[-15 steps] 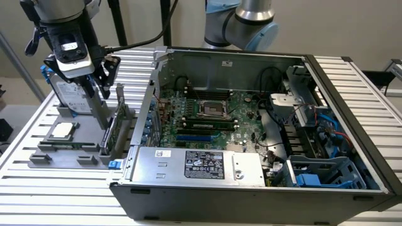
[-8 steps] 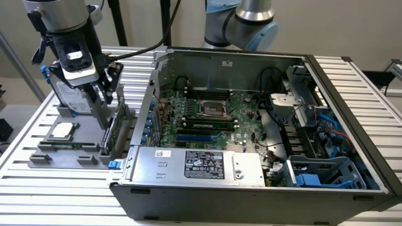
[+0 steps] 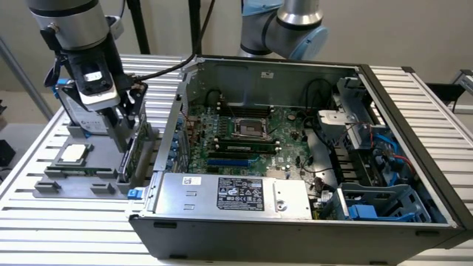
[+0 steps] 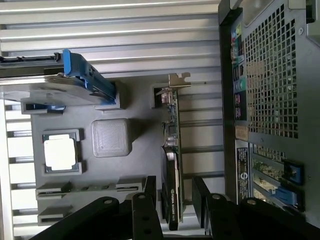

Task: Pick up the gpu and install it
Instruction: 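Pick up the gpu and move the gpu toward the slot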

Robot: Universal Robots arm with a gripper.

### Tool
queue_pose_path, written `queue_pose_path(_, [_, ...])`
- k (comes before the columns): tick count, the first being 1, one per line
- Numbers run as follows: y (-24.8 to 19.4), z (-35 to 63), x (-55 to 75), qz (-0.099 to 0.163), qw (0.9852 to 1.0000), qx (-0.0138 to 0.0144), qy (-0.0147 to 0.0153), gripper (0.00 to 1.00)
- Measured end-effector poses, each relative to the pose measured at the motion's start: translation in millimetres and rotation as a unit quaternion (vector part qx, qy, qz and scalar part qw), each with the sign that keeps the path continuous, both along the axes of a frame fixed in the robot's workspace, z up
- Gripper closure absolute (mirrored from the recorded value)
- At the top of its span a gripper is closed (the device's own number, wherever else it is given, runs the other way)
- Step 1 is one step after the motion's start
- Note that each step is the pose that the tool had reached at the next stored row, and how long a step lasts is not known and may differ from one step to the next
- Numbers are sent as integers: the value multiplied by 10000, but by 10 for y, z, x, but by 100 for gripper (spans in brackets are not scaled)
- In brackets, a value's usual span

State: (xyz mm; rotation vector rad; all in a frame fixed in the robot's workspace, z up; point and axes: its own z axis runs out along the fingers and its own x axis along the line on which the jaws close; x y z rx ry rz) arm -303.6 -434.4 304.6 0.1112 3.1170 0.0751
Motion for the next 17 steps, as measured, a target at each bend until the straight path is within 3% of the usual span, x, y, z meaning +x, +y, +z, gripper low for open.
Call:
queue_pose_path(11, [-40,-200,23,-13,10000,0,-1,58])
queue_pose_path(13, [-48,-237,27,-16,10000,1,-1,56])
queue_pose_path(14, [-52,-254,29,-17,10000,0,0,50])
queue_pose_path(17, [-62,-309,36,-21,10000,1,-1,50])
